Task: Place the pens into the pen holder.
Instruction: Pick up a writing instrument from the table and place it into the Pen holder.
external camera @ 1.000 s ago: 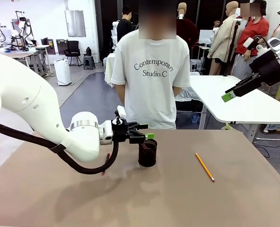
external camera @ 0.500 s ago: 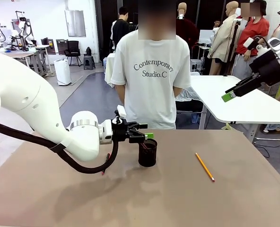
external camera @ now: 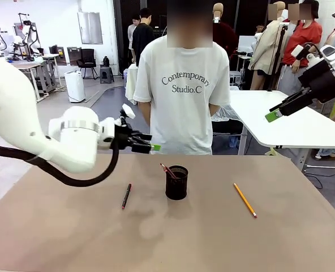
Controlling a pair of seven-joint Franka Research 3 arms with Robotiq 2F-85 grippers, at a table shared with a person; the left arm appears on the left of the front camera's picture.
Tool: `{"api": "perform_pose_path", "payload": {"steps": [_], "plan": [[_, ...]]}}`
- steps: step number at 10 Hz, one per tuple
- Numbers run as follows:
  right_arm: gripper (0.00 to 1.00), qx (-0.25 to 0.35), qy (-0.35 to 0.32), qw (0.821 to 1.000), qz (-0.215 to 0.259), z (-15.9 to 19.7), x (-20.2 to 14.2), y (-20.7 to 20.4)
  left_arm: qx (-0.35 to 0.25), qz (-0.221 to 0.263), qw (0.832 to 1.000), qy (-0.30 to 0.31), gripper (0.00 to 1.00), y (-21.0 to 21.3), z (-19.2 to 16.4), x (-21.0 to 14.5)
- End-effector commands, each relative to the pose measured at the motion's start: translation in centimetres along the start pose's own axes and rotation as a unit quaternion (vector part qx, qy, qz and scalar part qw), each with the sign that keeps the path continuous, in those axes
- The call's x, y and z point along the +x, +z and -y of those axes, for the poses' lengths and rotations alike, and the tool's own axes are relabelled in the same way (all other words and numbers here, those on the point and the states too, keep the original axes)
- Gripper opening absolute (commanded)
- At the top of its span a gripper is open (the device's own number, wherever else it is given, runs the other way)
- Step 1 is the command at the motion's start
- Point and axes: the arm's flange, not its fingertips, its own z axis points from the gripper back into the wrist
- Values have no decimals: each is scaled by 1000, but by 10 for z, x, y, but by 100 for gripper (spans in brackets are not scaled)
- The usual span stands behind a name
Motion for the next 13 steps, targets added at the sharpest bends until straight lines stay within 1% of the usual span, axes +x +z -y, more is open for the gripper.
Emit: {"api": "perform_pose_path", "payload": {"steps": [1,2,3,4,5,6,7,8,9,10,11,13], "plan": [[100,2,2,1000,5,0,1,0,17,-87,995,42,100,32,1,15],[100,2,2,1000,5,0,1,0,45,-130,990,37,100,49,9,27],[100,2,2,1000,5,0,1,0,50,-161,985,32,100,61,7,34],[100,2,2,1000,5,0,1,0,59,-200,977,43,100,68,12,39],[100,2,2,1000,5,0,1,0,68,-230,968,68,100,71,15,43],[100,2,2,1000,5,0,1,0,63,-299,949,82,100,79,10,44],[100,2,2,1000,5,0,1,0,79,-335,933,106,100,81,13,42],[100,2,2,1000,5,0,1,0,76,-370,921,94,100,81,15,40],[100,2,2,1000,5,0,1,0,81,-393,911,93,100,81,13,39],[100,2,2,1000,5,0,1,0,94,-400,906,105,100,75,15,35],[100,2,2,1000,5,0,1,0,100,-371,919,93,100,82,13,12],[100,2,2,1000,5,0,1,0,100,-371,919,93,100,82,13,12]]}}
